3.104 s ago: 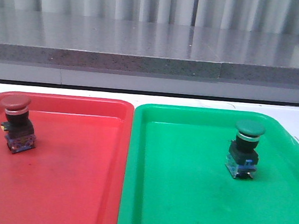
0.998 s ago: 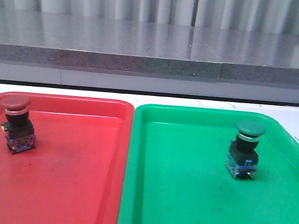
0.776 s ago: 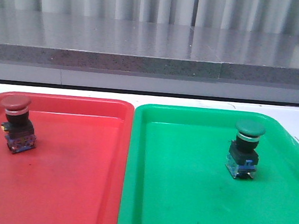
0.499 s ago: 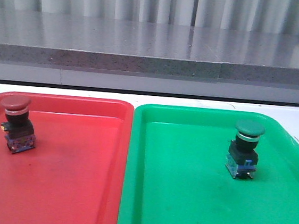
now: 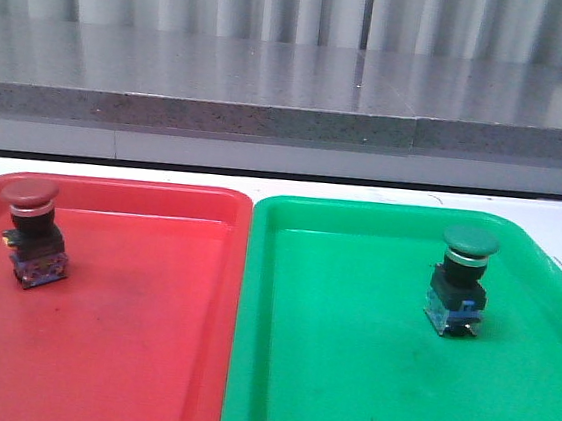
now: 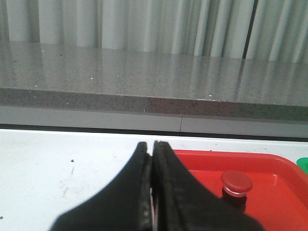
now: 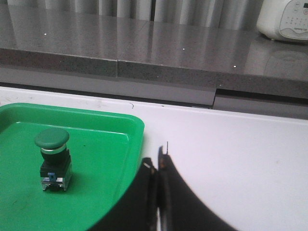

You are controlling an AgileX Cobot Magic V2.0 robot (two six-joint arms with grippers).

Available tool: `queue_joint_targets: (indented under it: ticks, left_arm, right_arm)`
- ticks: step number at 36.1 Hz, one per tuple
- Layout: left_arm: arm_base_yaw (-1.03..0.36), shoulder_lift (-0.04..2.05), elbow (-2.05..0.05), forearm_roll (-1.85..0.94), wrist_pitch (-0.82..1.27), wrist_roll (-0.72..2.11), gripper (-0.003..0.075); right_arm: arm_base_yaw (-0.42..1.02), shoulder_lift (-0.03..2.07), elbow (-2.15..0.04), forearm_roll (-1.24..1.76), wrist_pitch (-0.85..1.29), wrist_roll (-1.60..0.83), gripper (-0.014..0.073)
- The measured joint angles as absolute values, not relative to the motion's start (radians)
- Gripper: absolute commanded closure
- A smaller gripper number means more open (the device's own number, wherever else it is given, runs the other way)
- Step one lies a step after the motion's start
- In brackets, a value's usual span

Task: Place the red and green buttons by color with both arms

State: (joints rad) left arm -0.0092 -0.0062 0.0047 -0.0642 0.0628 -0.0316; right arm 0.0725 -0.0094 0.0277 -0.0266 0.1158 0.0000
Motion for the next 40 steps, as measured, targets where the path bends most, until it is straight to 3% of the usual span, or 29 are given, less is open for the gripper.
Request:
queue_joint_targets:
  ticks: [40]
  left_arm:
    - [-0.009, -0.006, 0.005, -0.064, 0.063, -0.032, 0.0740]
  right_arm:
    - [0.044, -0.009, 0.028, 0.018, 0.103, 0.019, 0.0701]
